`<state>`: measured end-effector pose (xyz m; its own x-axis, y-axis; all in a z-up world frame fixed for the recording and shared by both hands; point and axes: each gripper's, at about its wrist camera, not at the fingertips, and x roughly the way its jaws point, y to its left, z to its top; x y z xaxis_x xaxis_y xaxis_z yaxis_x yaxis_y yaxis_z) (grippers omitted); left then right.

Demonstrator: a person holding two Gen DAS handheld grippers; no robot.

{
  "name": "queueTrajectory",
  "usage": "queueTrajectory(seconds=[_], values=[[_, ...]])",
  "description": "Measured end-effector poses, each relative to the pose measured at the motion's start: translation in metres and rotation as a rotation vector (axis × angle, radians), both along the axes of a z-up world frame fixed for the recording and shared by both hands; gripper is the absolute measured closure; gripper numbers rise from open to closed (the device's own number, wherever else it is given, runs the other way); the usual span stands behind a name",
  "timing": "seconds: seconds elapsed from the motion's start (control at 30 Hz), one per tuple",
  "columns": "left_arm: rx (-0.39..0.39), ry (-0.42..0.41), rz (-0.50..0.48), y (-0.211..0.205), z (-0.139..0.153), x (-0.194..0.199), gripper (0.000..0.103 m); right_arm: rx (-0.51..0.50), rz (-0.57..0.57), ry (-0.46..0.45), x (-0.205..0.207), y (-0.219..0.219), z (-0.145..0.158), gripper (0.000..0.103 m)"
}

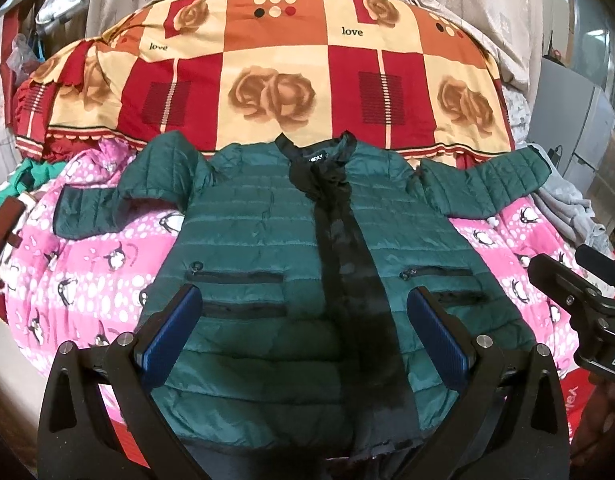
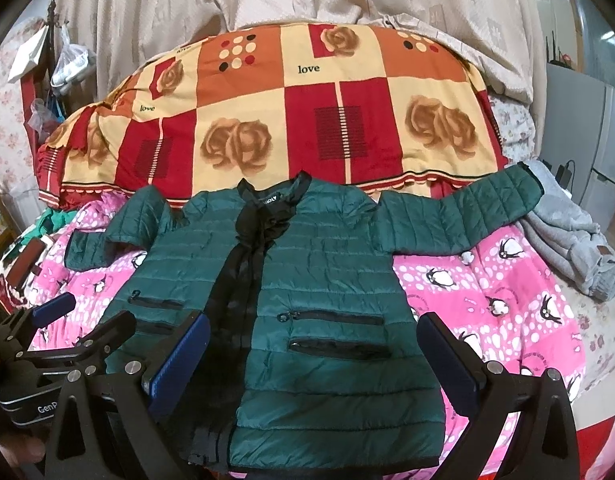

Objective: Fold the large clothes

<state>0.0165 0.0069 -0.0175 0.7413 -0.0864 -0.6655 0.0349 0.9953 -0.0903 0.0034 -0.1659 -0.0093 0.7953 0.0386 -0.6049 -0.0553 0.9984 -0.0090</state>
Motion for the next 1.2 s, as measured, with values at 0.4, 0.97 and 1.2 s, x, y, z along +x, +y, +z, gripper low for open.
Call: queueTrajectory(seconds=[0.4, 0.97, 1.2], values=[[-0.041, 0.034, 0.011, 0.009, -0.007, 0.001, 0.0, -0.019, 0.01, 0.005, 0.001, 0.009, -0.002, 0.001], [0.009, 0.003, 0.058, 0.016, -0.002, -0.006, 0.0, -0.021, 0.036, -0.015, -0.008, 0.012, 0.004, 0.001], [0.015, -0.018, 0.066, 0.019, 0.005, -0.012, 0.0, -0.026, 0.046, -0.027, -0.012, 0.014, 0.012, 0.001]])
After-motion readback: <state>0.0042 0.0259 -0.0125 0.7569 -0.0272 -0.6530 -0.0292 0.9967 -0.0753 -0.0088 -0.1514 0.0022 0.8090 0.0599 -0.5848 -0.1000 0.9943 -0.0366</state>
